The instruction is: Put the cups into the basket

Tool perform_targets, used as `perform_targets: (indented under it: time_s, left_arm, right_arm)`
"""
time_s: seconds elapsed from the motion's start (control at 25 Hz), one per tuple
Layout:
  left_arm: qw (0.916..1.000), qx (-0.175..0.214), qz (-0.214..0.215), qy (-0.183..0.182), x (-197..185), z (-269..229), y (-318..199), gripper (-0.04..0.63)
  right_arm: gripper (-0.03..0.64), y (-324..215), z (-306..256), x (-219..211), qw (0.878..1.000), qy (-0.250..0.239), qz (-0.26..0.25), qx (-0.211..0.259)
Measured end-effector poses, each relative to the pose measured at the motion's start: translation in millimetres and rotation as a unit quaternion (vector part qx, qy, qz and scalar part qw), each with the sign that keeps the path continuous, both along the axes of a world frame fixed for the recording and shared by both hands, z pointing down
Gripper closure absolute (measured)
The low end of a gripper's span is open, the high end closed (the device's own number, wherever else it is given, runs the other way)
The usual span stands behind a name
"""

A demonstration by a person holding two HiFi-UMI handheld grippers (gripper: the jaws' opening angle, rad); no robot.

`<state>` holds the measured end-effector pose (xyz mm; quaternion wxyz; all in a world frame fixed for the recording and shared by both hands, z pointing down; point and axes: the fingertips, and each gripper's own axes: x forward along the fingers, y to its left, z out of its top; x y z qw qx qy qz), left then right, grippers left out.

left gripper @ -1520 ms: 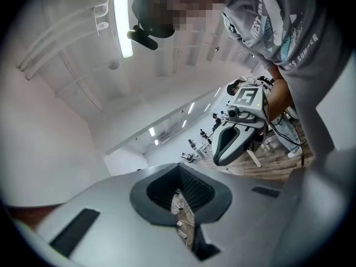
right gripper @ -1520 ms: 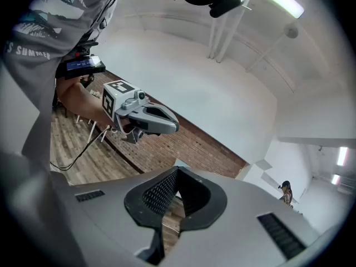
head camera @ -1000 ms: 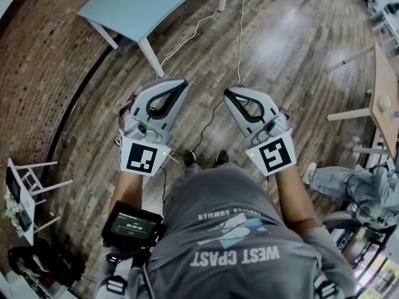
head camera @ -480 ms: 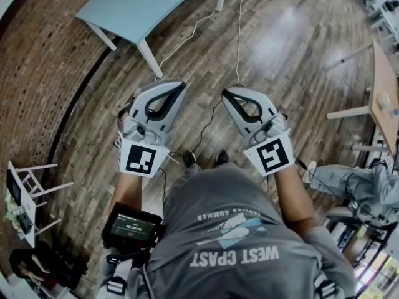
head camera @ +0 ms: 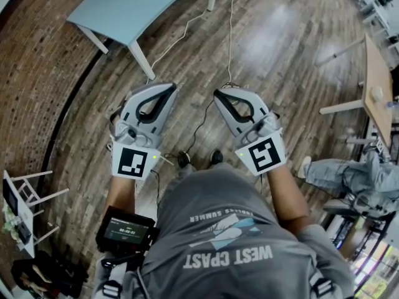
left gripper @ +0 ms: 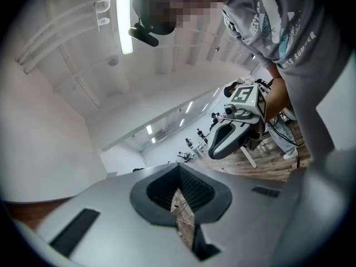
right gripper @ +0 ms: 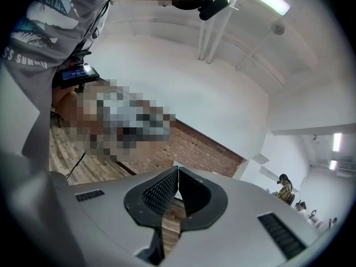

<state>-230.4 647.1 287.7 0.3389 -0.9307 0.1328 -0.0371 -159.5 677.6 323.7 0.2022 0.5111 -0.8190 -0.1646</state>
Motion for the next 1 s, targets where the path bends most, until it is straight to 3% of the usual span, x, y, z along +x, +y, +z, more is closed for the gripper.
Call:
perform_targets:
  time_s: [0.12, 0.32, 0.64, 1.0]
  left_arm:
    - [0.9997, 0.006, -0.007, -0.024, -23.8, 13.0, -9.4, 0.595]
    - [0.9996, -0.026, 0.002, 0.004, -10.6, 14.1, -12.7, 0.595]
    - [0.9995, -0.020, 0.010, 0.022, -16.0, 10.6, -3.7, 0.595]
    - [0.9992, -0.031, 0.017, 0.019, -1.2, 10.5, -1.3, 0.595]
  right_arm:
    - [0.603, -10.7, 14.4, -18.6, 1.000, -0.006, 0.002, -0.007]
    - [0.604, -9.5, 0.1, -5.2, 1.000, 0.011, 0.009, 0.006]
    - [0.604, -2.0, -10.7, -1.6, 0.999, 0.025, 0.023, 0.031]
    - [0.603, 0.1, -13.9, 11.2, 0.999, 0.032, 0.025, 0.029]
